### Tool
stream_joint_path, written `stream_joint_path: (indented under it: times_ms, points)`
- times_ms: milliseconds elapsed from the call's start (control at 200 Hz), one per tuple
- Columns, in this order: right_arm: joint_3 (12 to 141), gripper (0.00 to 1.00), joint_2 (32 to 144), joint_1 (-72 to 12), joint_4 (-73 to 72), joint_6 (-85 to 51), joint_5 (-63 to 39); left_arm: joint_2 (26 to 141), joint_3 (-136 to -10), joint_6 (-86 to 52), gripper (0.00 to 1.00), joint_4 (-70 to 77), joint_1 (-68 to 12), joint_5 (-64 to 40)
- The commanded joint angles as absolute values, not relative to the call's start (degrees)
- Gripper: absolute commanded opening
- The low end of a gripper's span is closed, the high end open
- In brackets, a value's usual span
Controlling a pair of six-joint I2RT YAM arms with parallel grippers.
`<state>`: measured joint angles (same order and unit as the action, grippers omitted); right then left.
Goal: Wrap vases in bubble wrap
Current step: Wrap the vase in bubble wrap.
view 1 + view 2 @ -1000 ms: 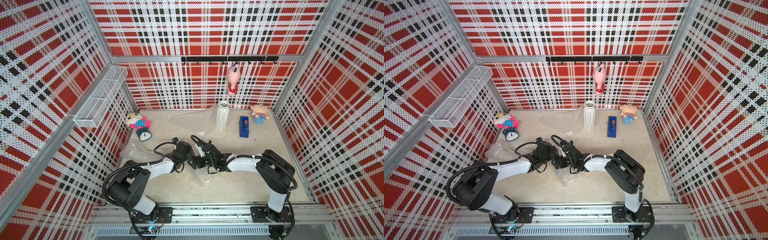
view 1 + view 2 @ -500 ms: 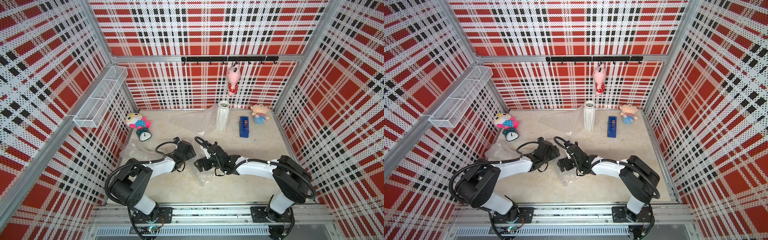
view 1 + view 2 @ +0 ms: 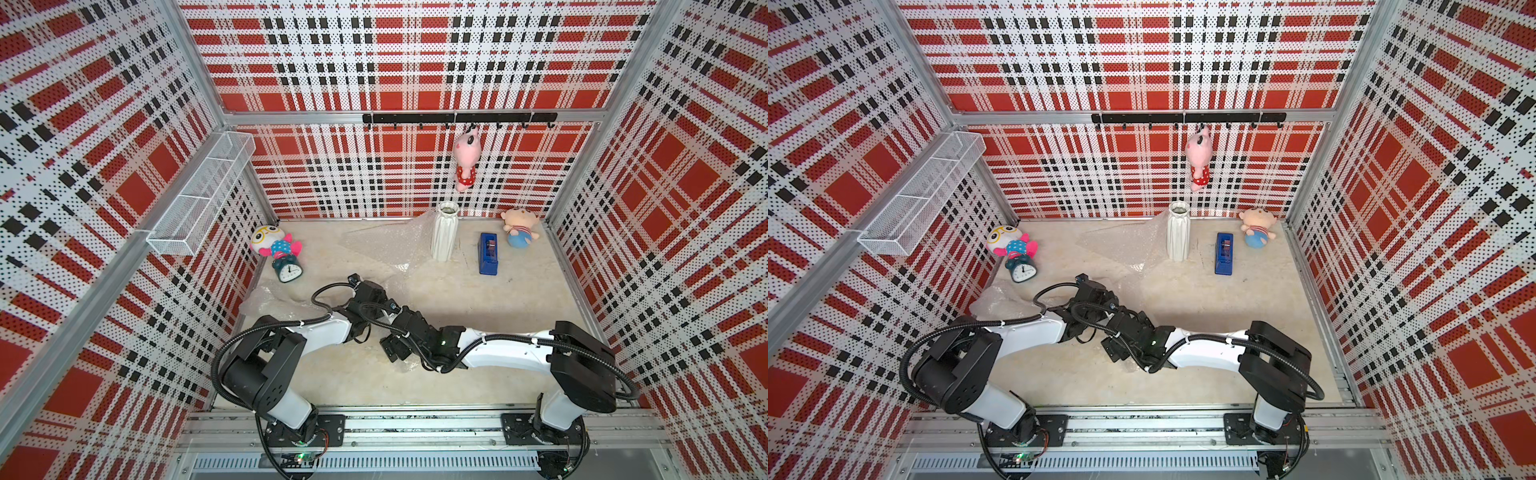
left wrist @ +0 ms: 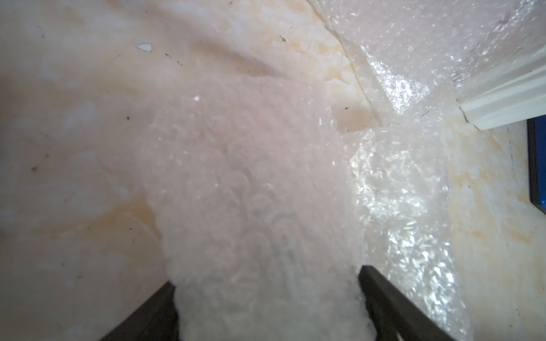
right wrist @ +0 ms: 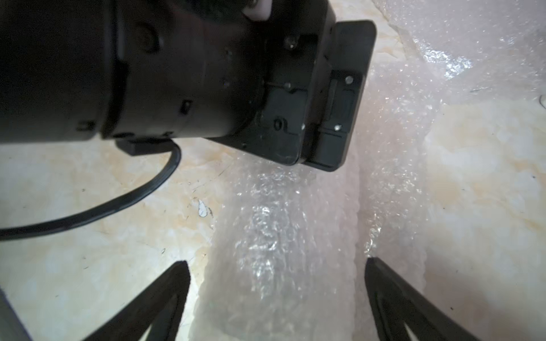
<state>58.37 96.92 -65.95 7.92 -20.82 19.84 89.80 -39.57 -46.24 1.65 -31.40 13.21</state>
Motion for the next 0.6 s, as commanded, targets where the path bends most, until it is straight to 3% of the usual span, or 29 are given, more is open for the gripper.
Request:
stream_joint_path:
  times_ms: [0, 336, 596]
  points:
    - [59.44, 0.96, 99.45, -66.56, 9.96, -20.86, 22.86, 91.28, -39.73, -45.17, 0.89, -1.71, -31.82, 12.12]
    - [60.62, 0.94, 104.03, -66.38, 10.20, -24.25, 19.63, 91.08, -40.14, -45.18, 0.89, -1.76, -31.82, 11.30]
    - [54.31, 0.79, 100.74, -63.88, 4.40, -30.66, 12.17, 88.47, -42.96, -44.32, 0.96, -3.33, -30.36, 9.41]
